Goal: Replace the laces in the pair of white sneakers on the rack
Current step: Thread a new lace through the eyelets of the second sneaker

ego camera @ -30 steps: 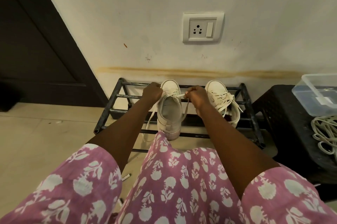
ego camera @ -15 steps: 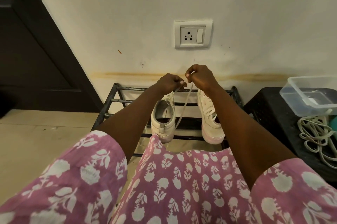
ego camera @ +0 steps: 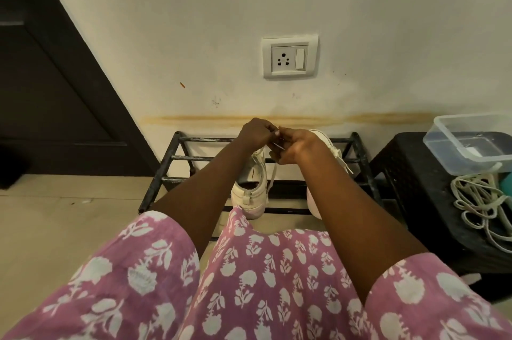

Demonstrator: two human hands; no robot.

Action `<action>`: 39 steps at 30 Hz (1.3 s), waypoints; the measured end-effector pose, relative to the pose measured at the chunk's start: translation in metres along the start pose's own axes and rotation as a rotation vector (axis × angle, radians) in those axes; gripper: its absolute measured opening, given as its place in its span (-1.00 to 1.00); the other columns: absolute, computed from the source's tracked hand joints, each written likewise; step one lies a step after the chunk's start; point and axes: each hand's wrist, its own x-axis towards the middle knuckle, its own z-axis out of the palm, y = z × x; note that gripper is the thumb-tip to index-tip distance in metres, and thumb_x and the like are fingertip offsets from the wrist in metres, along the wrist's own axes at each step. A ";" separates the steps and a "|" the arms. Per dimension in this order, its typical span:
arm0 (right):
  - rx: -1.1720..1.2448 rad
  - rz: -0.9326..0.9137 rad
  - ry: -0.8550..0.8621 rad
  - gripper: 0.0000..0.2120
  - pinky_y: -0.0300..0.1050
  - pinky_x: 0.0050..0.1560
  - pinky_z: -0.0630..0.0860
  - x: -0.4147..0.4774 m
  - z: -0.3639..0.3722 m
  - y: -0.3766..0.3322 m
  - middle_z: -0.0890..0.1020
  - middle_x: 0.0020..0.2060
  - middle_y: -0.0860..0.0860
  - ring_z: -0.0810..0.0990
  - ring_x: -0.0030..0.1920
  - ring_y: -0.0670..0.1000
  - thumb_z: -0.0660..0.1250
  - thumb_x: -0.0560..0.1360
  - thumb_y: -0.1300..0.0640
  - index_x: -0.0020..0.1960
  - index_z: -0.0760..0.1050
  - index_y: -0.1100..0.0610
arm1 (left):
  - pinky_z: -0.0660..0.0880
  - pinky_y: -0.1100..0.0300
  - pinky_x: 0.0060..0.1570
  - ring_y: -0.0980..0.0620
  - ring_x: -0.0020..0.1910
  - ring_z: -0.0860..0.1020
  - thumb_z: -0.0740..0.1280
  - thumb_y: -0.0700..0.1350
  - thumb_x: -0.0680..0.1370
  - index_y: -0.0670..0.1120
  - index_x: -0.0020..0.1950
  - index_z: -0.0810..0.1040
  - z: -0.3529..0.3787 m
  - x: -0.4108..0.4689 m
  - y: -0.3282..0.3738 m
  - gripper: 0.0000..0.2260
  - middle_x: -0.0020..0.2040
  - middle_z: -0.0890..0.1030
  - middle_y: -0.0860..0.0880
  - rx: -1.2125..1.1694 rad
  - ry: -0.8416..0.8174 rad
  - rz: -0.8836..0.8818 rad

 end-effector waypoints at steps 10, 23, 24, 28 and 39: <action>0.008 -0.275 0.101 -0.79 -0.23 -0.39 0.31 -0.010 0.004 -0.056 0.61 -0.42 0.06 0.54 -0.28 -0.01 0.21 0.54 0.37 -0.27 0.41 0.24 | 0.39 0.20 -0.02 0.02 -0.09 0.50 0.40 -0.14 0.50 -0.20 0.08 0.63 0.008 -0.004 -0.011 -0.79 0.04 0.65 -0.20 0.022 -0.002 -0.065; -0.187 -0.590 0.082 -0.84 -0.39 -0.40 0.52 -0.064 0.022 -0.123 0.66 -0.38 0.07 0.63 -0.27 0.01 0.28 0.53 0.36 -0.23 0.43 0.27 | 0.25 -0.08 0.38 -0.07 0.27 0.46 0.35 0.02 0.51 -0.06 0.26 0.53 0.016 -0.006 0.010 -0.65 0.23 0.57 -0.06 0.324 -0.094 0.030; -0.207 -0.584 0.066 -0.82 -0.35 -0.19 0.56 -0.065 0.023 -0.121 0.62 -0.51 0.04 0.63 -0.33 -0.02 0.29 0.52 0.37 -0.25 0.43 0.27 | 0.26 -0.05 0.38 -0.06 0.29 0.46 0.34 0.05 0.52 -0.07 0.32 0.49 0.013 -0.007 0.022 -0.60 0.27 0.55 -0.06 0.153 -0.064 0.071; -0.367 -0.531 0.034 -0.82 -0.25 -0.12 0.46 -0.060 0.024 -0.104 0.62 -0.18 0.07 0.63 -0.14 -0.03 0.28 0.54 0.32 -0.25 0.46 0.23 | 0.38 0.07 0.29 -0.04 0.23 0.51 0.30 0.00 0.56 -0.14 0.29 0.52 0.003 -0.011 0.068 -0.65 0.22 0.58 -0.11 -0.427 0.130 0.141; -0.317 -0.560 0.084 -0.93 -0.41 -0.71 0.28 -0.060 0.015 -0.093 0.55 0.23 0.20 0.61 -0.02 0.07 0.21 0.55 0.39 0.01 0.41 0.28 | 0.35 -0.06 0.27 -0.05 0.08 0.58 0.38 -0.08 0.50 -0.10 0.00 0.66 0.022 -0.011 0.049 -0.85 -0.05 0.68 -0.06 -0.221 0.214 0.024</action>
